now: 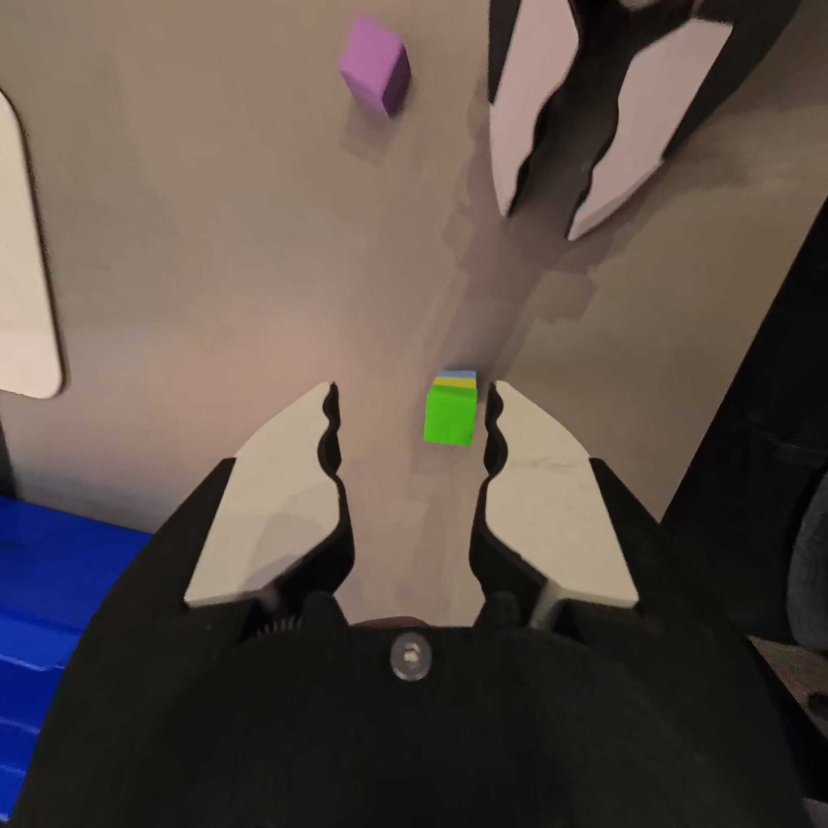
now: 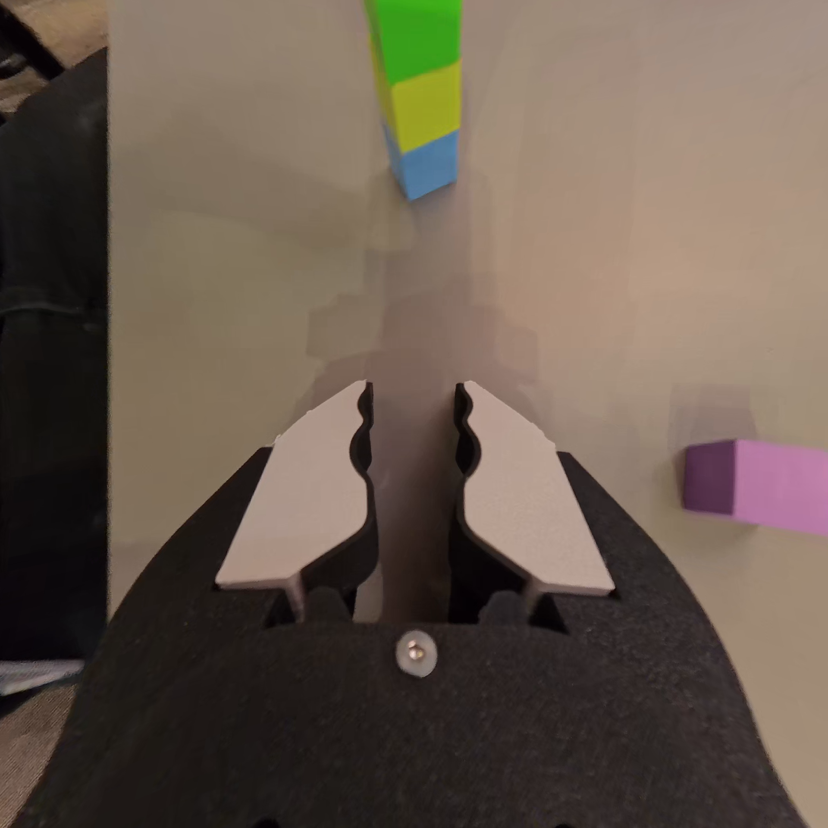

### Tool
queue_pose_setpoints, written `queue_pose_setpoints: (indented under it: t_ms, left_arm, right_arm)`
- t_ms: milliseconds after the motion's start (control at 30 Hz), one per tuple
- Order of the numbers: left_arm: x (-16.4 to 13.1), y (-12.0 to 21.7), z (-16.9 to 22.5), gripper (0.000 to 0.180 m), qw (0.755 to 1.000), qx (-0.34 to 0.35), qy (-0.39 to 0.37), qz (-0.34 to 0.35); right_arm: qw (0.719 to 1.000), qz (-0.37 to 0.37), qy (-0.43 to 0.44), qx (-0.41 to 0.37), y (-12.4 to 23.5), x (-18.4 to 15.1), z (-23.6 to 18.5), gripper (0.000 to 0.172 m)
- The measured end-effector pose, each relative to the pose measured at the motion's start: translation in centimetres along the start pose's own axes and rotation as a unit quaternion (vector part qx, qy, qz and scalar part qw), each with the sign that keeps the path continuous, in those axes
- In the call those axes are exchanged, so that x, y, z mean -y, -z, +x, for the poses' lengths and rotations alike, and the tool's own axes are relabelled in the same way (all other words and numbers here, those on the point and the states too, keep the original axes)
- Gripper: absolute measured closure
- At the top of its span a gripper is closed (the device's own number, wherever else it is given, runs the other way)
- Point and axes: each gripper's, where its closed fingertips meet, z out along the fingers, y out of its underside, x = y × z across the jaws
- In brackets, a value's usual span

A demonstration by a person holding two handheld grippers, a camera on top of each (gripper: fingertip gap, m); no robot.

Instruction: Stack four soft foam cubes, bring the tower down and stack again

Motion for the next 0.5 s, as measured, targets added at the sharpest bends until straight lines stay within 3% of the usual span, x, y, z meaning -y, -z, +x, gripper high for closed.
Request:
queue_pose_setpoints:
  t_ms: [100,300,500]
  left_arm:
    - [2.9,-0.5,-0.7,0.122,0.999,0.009,-0.028,0.018]
    - [8.6,-5.7,-0.5,0.125,0.993,0.004,-0.12,0.013]
    - [11.0,-11.1,-1.6,0.132,0.988,-0.007,-0.155,-0.011]
  right_arm:
    - [1.0,0.009,-0.009,0.021,1.4,-0.6,-0.5,0.142]
    - [0.998,0.034,-0.048,0.021,4.0,-2.1,0.3,0.144]
    - [0.997,0.041,-0.067,0.018,4.9,-3.3,1.2,0.144]
